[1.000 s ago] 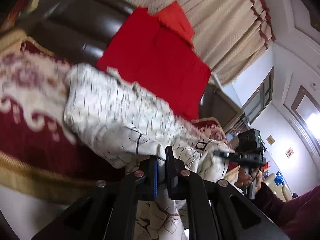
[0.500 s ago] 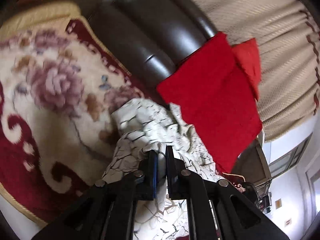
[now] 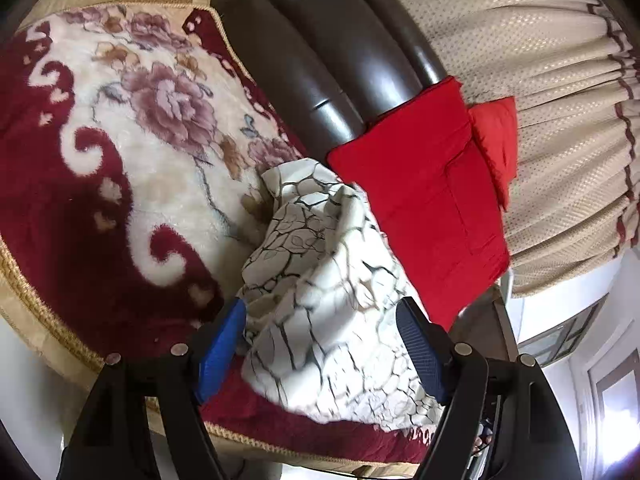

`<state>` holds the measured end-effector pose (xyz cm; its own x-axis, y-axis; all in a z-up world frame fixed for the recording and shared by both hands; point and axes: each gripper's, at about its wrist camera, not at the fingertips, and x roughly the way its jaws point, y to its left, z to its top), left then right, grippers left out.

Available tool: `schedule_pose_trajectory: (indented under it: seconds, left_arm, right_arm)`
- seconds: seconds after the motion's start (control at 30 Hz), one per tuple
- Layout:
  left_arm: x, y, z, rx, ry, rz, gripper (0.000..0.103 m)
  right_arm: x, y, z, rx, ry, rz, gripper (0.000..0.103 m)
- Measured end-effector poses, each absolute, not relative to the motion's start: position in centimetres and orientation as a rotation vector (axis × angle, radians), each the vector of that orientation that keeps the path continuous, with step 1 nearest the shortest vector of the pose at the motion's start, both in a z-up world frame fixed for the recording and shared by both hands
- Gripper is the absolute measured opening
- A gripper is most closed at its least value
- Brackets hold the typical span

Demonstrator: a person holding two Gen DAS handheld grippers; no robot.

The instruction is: Fold large clothes

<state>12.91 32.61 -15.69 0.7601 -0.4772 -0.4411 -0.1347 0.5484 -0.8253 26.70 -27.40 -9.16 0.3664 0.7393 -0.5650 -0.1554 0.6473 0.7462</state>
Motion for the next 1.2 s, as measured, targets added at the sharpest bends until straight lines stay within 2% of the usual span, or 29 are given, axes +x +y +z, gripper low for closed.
schedule_pose_trajectory:
  seconds: [0.03, 0.07, 0.1, 0.17, 0.2, 0.23, 0.3, 0.5, 0.63, 0.73, 0.9, 0.93, 0.97, 1.0, 1.03, 1.07, 1.1, 1.13, 1.2]
  left_arm:
    - [12.9, 32.4, -15.5, -0.970, 0.715, -0.236, 0.077]
    - [12.9, 31.9, -15.1, -0.935, 0.731, -0.237, 0.077]
    - [13.1, 31.3, -14.7, -0.890, 0.747, -0.237, 0.077]
    - [13.8, 29.5, -13.7, -0.743, 0.785, -0.255, 0.053]
    - [14.3, 28.4, -13.2, -0.645, 0.815, -0.255, 0.020]
    - [14.6, 27.9, -13.1, -0.604, 0.833, -0.256, 0.006]
    - [14.8, 27.8, -12.6, -0.579, 0.838, -0.279, 0.007]
    - [18.0, 30.0, -8.4, -0.610, 0.763, -0.332, 0.006]
    - [23.6, 31.8, -5.8, -0.613, 0.747, -0.300, 0.007]
    - [29.2, 33.4, -5.9, -0.672, 0.772, -0.234, 0.007]
    - [35.4, 34.9, -10.2, -0.838, 0.876, -0.126, 0.008]
    - [35.5, 35.1, -11.3, -0.880, 0.879, -0.106, 0.009]
    - [35.3, 35.1, -11.9, -0.898, 0.872, -0.096, 0.012]
    - [34.4, 35.0, -12.4, -0.911, 0.850, -0.092, 0.021]
    - [33.6, 35.0, -12.5, -0.920, 0.827, -0.096, 0.033]
    - [32.8, 35.1, -12.6, -0.933, 0.800, -0.100, 0.039]
    - [31.3, 35.4, -12.6, -0.966, 0.758, -0.089, 0.051]
    - [30.2, 35.6, -12.4, -0.991, 0.731, -0.067, 0.056]
    - [27.6, 35.3, -11.9, -1.027, 0.665, 0.000, 0.057]
  right_arm:
    - [26.4, -26.4, -9.0, 0.597, 1.057, 0.620, 0.042]
    - [26.1, -25.2, -9.0, 0.519, 1.078, 0.602, 0.028]
    - [26.0, -24.1, -9.2, 0.469, 1.092, 0.581, 0.028]
    - [25.5, -23.1, -8.7, 0.416, 1.087, 0.583, 0.017]
    - [25.4, -22.9, -8.3, 0.399, 1.077, 0.587, 0.015]
    - [25.5, -22.4, -7.7, 0.384, 1.058, 0.588, 0.012]
    - [25.6, -22.1, -6.4, 0.383, 1.008, 0.605, 0.008]
    - [29.0, -23.5, -2.5, 0.386, 0.889, 0.580, 0.008]
    - [34.5, -24.9, -0.4, 0.445, 0.820, 0.511, 0.008]
    - [39.7, -26.5, 0.3, 0.531, 0.776, 0.440, 0.008]
    - [45.5, -31.6, -3.1, 0.851, 0.727, 0.302, 0.015]
    - [45.6, -32.5, -3.6, 0.876, 0.712, 0.265, 0.029]
    - [45.4, -33.3, -4.1, 0.897, 0.708, 0.243, 0.067]
    - [45.0, -33.7, -4.5, 0.918, 0.721, 0.245, 0.084]
    - [44.2, -34.1, -4.8, 0.944, 0.726, 0.262, 0.089]
    - [43.1, -34.1, -4.8, 0.934, 0.722, 0.303, 0.089]
    - [42.3, -33.8, -4.5, 0.893, 0.727, 0.331, 0.089]
    - [41.2, -33.1, -4.0, 0.824, 0.736, 0.352, 0.089]
    - [39.0, -31.3, -3.4, 0.716, 0.788, 0.427, 0.088]
